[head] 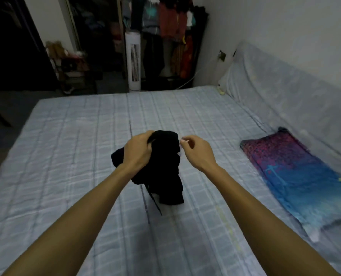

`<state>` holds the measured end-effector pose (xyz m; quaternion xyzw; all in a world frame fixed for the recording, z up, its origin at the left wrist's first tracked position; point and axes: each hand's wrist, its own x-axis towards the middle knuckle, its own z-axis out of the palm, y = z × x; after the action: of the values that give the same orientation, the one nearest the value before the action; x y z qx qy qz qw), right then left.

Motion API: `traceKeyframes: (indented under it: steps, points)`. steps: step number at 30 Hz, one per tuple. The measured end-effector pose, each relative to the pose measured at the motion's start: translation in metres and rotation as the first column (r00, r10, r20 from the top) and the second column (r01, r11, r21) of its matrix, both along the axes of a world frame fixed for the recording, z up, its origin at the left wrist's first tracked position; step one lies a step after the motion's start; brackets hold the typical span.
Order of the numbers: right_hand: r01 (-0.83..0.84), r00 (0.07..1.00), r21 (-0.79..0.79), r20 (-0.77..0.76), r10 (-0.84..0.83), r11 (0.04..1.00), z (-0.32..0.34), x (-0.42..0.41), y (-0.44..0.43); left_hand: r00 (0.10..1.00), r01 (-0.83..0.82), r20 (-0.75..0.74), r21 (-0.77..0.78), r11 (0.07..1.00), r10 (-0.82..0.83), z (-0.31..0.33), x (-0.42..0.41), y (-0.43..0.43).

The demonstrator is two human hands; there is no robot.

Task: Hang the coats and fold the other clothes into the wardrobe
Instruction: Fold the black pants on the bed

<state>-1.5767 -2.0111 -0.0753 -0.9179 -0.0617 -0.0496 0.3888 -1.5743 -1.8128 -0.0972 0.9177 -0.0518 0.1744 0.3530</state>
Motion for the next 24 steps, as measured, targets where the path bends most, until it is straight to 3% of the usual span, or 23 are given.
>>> traceKeyframes:
  steps: [7, 11, 13, 19, 24]
  points:
    - [-0.227, 0.973, -0.080, -0.059, 0.223, 0.971, 0.006, -0.029, 0.035, 0.981, -0.121, 0.153, -0.014, 0.993, 0.122, 0.075, -0.007, 0.024]
    - [-0.148, 0.981, -0.177, 0.096, 0.167, 0.973, -0.009, -0.032, 0.050, 0.966, -0.192, 0.166, -0.045, 0.980, 0.197, 0.103, -0.011, 0.027]
    - [-0.081, 0.990, -0.185, 0.098, 0.101, 0.979, -0.018, -0.031, 0.051, 0.968, -0.201, 0.135, -0.087, 0.976, 0.212, 0.112, -0.013, 0.032]
    - [0.014, 0.983, 0.286, -0.180, 0.039, 0.958, -0.013, -0.013, 0.064, 0.971, -0.151, 0.181, -0.058, 0.987, 0.159, 0.133, -0.018, 0.042]
    - [-0.074, 0.976, 0.369, -0.165, 0.143, 0.927, 0.000, -0.001, 0.067, 0.956, -0.244, 0.159, -0.029, 0.969, 0.245, 0.129, -0.015, 0.065]
